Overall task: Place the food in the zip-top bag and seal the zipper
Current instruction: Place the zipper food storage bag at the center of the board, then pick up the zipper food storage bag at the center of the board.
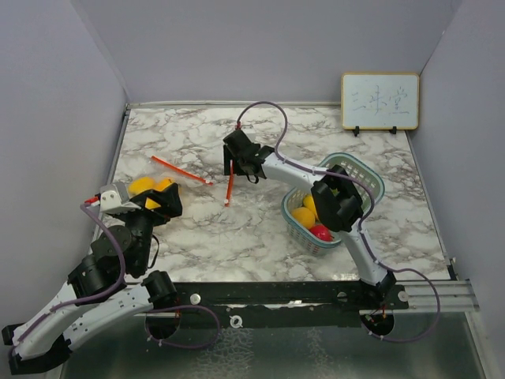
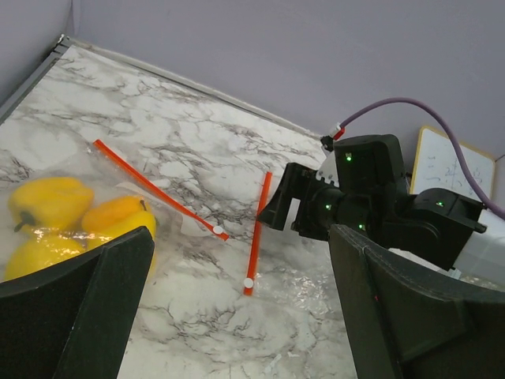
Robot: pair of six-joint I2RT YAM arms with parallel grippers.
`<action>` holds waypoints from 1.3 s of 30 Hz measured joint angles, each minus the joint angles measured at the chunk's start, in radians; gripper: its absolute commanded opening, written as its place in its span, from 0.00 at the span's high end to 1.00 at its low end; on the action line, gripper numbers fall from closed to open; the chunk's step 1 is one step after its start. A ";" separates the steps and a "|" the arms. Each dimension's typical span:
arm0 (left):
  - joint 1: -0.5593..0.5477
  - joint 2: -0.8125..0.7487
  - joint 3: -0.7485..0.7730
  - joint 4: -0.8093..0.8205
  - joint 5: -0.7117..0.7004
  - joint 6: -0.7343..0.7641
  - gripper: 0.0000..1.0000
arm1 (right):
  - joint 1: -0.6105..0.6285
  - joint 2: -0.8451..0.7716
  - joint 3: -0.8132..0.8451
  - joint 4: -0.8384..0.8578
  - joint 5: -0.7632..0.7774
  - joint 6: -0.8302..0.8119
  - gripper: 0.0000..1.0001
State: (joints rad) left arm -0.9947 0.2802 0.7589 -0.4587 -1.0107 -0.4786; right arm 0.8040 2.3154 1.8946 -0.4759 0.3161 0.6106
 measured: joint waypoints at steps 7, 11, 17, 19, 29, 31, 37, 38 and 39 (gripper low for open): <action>0.000 0.000 -0.008 0.004 0.028 0.008 0.05 | 0.013 0.083 0.129 -0.014 0.000 0.026 0.31; 0.000 0.004 -0.010 0.005 0.047 0.014 0.05 | 0.017 0.136 0.179 -0.066 0.027 0.037 0.38; 0.000 0.009 -0.010 0.005 0.063 0.018 0.07 | 0.021 0.116 0.127 -0.092 0.115 0.050 0.95; 0.000 0.008 -0.010 0.005 0.065 0.018 0.07 | 0.021 0.096 0.090 -0.097 0.143 0.054 0.98; 0.000 0.003 -0.011 0.003 0.095 0.013 0.11 | 0.021 -0.152 -0.276 -0.016 0.109 0.032 0.98; 0.000 0.006 -0.011 0.001 0.106 0.005 0.12 | 0.021 -0.253 -0.378 0.026 0.052 0.009 0.98; 0.000 0.061 -0.012 0.003 0.177 -0.050 0.16 | 0.022 -0.569 -0.578 0.219 -0.173 -0.047 0.98; 0.000 0.073 -0.014 0.007 0.193 -0.062 0.17 | 0.023 -0.615 -0.602 0.251 -0.210 -0.048 0.98; 0.000 0.084 -0.016 0.009 0.209 -0.073 0.17 | 0.024 -0.665 -0.630 0.291 -0.248 -0.050 0.98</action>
State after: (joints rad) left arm -0.9947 0.3645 0.7433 -0.4500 -0.8017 -0.5518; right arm 0.8280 1.6505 1.2648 -0.1844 0.0681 0.5602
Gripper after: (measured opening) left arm 0.847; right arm 0.023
